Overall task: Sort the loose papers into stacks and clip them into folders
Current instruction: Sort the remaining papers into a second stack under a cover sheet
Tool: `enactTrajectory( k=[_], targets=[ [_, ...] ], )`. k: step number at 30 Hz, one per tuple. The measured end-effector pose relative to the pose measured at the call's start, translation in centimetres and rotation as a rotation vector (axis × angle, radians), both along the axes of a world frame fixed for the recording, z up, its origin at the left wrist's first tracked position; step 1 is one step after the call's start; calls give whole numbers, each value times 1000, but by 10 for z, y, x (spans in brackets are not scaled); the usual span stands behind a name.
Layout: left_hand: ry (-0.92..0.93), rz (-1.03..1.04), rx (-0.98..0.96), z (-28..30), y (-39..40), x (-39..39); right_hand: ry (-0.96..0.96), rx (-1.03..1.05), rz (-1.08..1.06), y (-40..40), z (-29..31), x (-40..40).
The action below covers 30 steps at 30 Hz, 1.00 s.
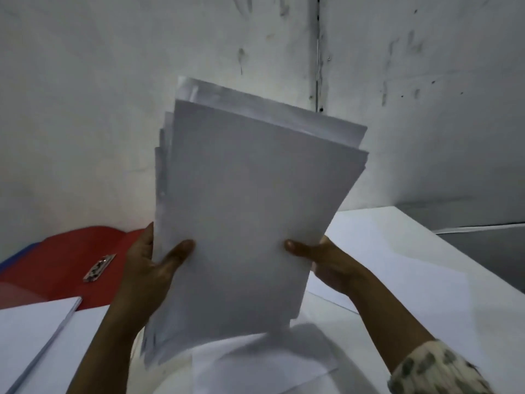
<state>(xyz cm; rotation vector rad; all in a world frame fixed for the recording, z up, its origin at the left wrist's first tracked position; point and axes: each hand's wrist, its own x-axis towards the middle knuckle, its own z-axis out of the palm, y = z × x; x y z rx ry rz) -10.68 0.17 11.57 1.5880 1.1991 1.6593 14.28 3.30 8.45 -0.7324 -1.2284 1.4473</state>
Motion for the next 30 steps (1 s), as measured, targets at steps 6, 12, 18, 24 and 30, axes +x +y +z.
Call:
enactTrajectory(
  k=[6,12,18,24,30],
  targets=[
    [73,16,70,16,2,4,13,65,-173,1,16,-8],
    [-126,30,-52,6,7,18,-146,172,-455,-3,42,-7],
    [-224,-22,-102,-19,1,22,-156,166,-458,-15,18,-5],
    [-245,54,-101,-17,3,30,-131,177,-540,-17,32,-12],
    [-348,37,49,6,8,30,-79,310,-581,-22,56,-10]
  ],
)
